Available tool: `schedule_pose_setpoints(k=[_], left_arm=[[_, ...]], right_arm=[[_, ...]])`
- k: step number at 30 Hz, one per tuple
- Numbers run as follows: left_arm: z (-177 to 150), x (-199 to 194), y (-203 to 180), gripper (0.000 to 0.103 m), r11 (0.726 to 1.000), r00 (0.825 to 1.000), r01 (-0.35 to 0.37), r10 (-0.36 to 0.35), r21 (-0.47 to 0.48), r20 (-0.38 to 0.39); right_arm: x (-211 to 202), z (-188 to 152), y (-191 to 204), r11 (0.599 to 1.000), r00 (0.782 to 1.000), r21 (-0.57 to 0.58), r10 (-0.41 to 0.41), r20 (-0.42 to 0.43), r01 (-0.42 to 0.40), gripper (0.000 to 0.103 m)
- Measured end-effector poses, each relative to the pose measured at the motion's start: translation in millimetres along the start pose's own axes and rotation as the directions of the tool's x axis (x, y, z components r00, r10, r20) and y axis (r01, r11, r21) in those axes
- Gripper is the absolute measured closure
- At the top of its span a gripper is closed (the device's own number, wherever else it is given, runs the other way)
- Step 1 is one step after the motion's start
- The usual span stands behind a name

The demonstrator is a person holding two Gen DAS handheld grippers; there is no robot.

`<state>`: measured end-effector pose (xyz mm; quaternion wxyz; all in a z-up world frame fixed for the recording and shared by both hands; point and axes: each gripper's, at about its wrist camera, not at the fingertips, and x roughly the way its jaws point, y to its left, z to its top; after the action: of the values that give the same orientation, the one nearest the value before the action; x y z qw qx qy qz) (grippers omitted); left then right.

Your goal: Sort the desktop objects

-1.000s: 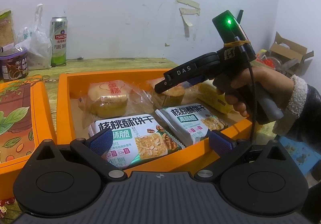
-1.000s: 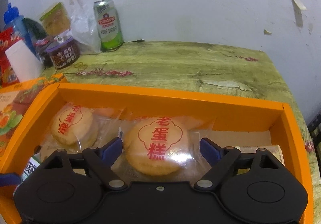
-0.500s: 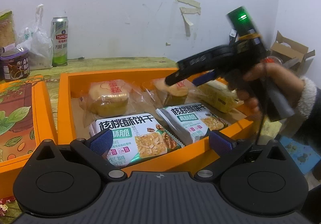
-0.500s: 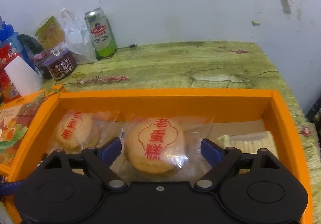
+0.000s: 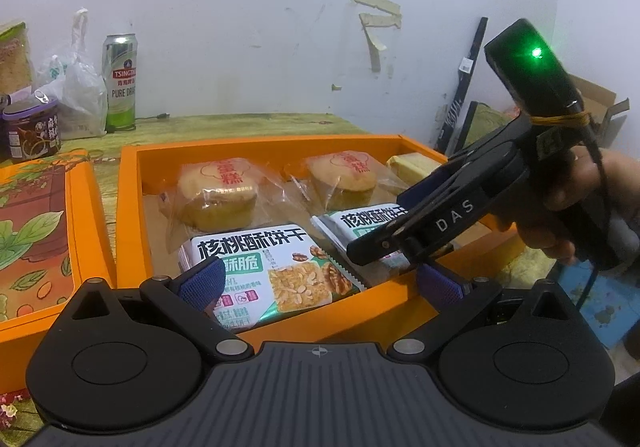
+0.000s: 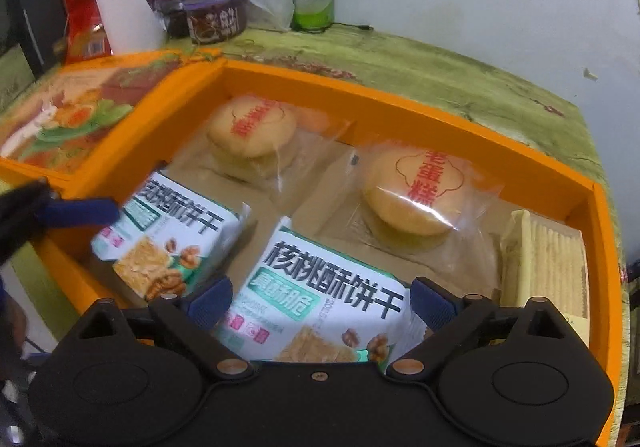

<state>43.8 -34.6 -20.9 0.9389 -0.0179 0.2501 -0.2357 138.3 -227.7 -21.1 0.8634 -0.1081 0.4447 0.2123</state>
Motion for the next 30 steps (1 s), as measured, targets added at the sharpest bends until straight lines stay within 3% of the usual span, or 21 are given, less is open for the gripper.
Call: schedule_pose_setpoints(k=[7, 11, 16, 21, 30], left_arm=[[-1, -2, 0, 0.000, 1.000, 1.000, -0.001, 0.001, 0.000, 0.005], [-1, -4, 1, 0.000, 1.000, 1.000, -0.006, 0.006, 0.001, 0.009], [0, -13, 0, 0.000, 1.000, 1.000, -0.009, 0.008, 0.008, 0.026], [-5, -22, 1, 0.000, 1.000, 0.999, -0.023, 0.022, 0.017, 0.029], [-12, -33, 4, 0.000, 0.999, 0.999, -0.012, 0.011, 0.036, 0.046]], right_arm=[[-2, -4, -15, 0.996, 1.000, 0.084, 0.015, 0.004, -0.015, 0.006], [-14, 1, -12, 0.994, 0.997, 0.103, 0.039, 0.063, -0.045, 0.006], [-21, 19, 7, 0.985, 0.981, 0.069, 0.146, 0.124, -0.155, 0.006], [-2, 41, 40, 0.971, 0.968, -0.029, 0.238, 0.083, -0.237, 0.006], [29, 51, 69, 0.962, 0.968, -0.106, 0.249, -0.023, -0.250, 0.006]])
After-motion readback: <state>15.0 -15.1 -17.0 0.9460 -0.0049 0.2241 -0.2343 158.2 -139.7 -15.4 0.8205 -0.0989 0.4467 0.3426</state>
